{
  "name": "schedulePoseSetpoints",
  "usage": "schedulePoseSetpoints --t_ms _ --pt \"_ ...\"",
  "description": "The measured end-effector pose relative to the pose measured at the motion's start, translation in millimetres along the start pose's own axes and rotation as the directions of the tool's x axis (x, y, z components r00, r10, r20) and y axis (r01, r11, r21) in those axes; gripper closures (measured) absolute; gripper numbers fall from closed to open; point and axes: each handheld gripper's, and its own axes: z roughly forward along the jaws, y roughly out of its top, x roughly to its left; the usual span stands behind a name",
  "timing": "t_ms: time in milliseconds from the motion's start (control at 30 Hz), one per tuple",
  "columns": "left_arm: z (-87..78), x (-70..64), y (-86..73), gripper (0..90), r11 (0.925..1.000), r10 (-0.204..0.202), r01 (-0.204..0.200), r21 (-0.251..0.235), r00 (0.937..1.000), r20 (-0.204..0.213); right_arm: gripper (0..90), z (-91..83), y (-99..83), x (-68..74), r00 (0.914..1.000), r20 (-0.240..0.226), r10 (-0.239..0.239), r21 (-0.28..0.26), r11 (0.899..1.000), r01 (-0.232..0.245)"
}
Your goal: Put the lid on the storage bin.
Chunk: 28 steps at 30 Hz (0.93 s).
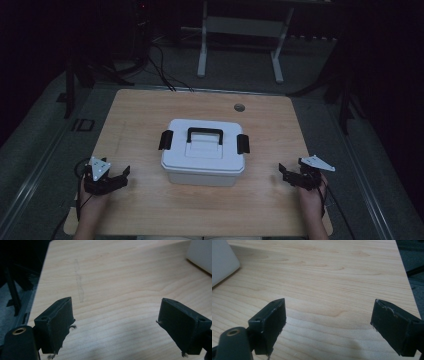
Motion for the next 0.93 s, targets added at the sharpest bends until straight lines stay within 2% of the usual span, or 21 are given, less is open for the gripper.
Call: schedulePoseSetpoints --t_ms 33,100,133,267,300,333,467,633,833,867,933 --pt "-0.3 -0.4 0.0 13.0 1.0 -0.002 0.002 -0.003 0.9999 -0.016 12.4 0.1 0.1 -0.1 1.0 0.003 -0.003 0.0 1.0 0.003" --pt "-0.1 -0.3 -0.5 13.0 0.9999 -0.012 0.012 -0.003 0.9997 -0.02 12.5 0.0 0.2 -0.6 0.9998 0.017 -0.007 0.001 1.0 0.007" --pt "-0.2 -0.7 -1.1 13.0 1.0 -0.009 0.009 -0.002 0.9991 -0.042 12.5 -0.4 0.1 -1.5 0.9998 0.017 -0.001 -0.006 1.0 0.001" --pt "-0.1 -0.5 -1.8 13.0 0.9998 -0.019 0.019 -0.005 0.9984 -0.053 12.5 -1.7 0.2 -4.8 0.9994 0.021 0.027 -0.012 1.0 -0.027" --pt "-0.4 -1.0 -1.9 13.0 0.9995 -0.025 0.024 -0.018 0.9972 -0.071 12.5 -2.0 0.3 -5.5 0.9993 0.02 0.033 -0.016 0.999 -0.032" --pt "-0.7 -1.4 -1.8 12.5 0.9993 -0.029 0.027 -0.025 0.9955 -0.09 12.5 -2.5 0.1 -6.1 0.9986 0.04 0.036 -0.019 0.999 -0.036" --pt "-3.9 1.1 -2.4 11.8 0.9961 -0.071 0.064 -0.06 0.9891 -0.129 12.5 -2.9 -0.4 -6.8 0.997 0.07 0.033 -0.022 0.999 -0.032" --pt "-6.1 4.1 -4.2 11.9 0.9912 -0.111 0.096 -0.091 0.977 -0.182 12.5 -2.0 -1.3 -9.4 0.9957 0.08 0.046 -0.009 0.999 -0.045" --pt "-6.9 3.7 -4.8 11.9 0.9906 -0.118 0.1 -0.093 0.97 -0.213 12.5 -1.1 -2.4 -11.2 0.9947 0.09 0.048 -0.001 0.999 -0.048" --pt "-6.7 4.3 -4.8 11.9 0.9906 -0.12 0.103 -0.09 0.9714 -0.205 12.5 -1.1 -2.4 -11.4 0.995 0.087 0.049 -0.001 0.999 -0.05" --pt "-7.1 4.0 -5.3 11.8 0.9901 -0.122 0.104 -0.095 0.9688 -0.216 12.5 -1.0 -2.4 -11.5 0.9946 0.091 0.049 0.001 0.999 -0.049"
